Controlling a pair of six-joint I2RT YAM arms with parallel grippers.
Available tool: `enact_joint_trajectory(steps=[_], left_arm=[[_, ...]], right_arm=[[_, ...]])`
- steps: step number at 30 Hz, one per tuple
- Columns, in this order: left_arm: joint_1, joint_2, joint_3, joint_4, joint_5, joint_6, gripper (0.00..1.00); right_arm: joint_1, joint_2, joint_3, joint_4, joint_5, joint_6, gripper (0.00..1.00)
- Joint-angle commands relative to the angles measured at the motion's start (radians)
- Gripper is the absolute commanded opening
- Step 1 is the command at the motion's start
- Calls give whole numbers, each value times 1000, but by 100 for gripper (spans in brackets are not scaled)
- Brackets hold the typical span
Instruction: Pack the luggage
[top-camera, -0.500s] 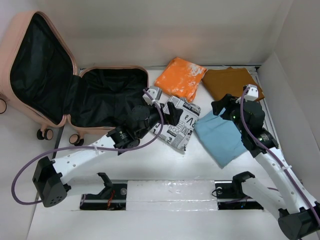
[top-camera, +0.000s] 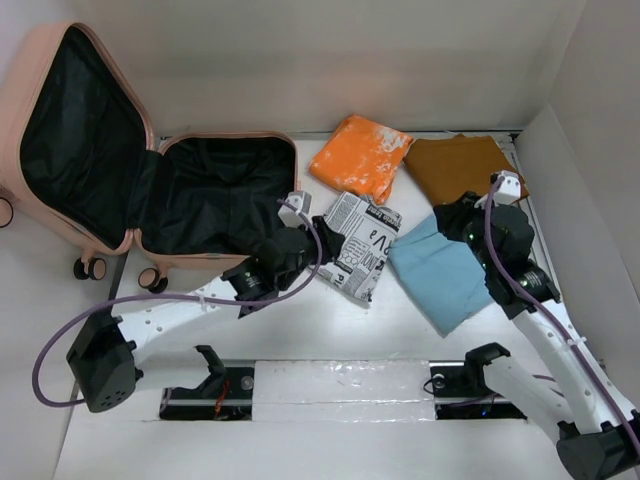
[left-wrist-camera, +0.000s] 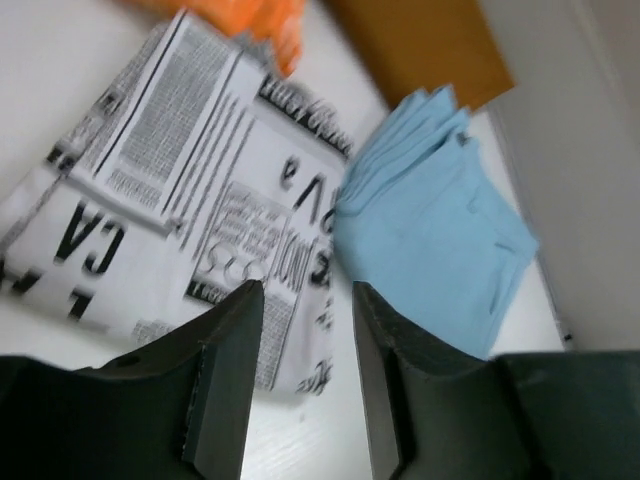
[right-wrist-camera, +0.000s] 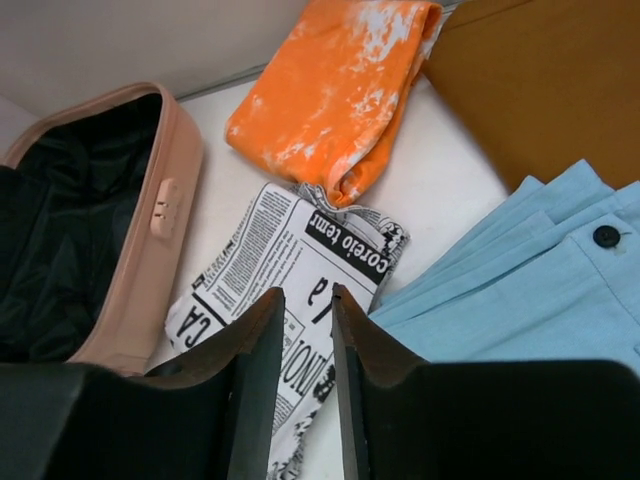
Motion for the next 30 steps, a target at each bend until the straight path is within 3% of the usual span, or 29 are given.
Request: enact_joint_trajectory(steps=[1, 2, 5, 9, 15, 22, 30], left_arm=[[-40, 1, -74, -96, -142, -216, 37], [-58, 1, -93, -96, -162, -252, 50], [-81, 30, -149, -96, -182, -392, 50], [-91, 119, -160, -97, -227, -523, 53], [-82, 239, -139, -96, -284, -635, 70], [-51, 384, -76, -105, -207, -719, 70], [-51, 512, 2, -96, -205, -764, 58]], right_arm=[[-5, -13, -9, 37, -22, 1, 33], [-5, -4, -9, 37, -22, 10, 40], [-5, 5, -9, 37, -42, 10, 55], [-5, 6, -9, 28, -62, 10, 63], [13, -5, -9, 10, -83, 10, 68], [41, -16, -9, -1, -94, 1, 68], [50, -36, -9, -1, -94, 1, 68]])
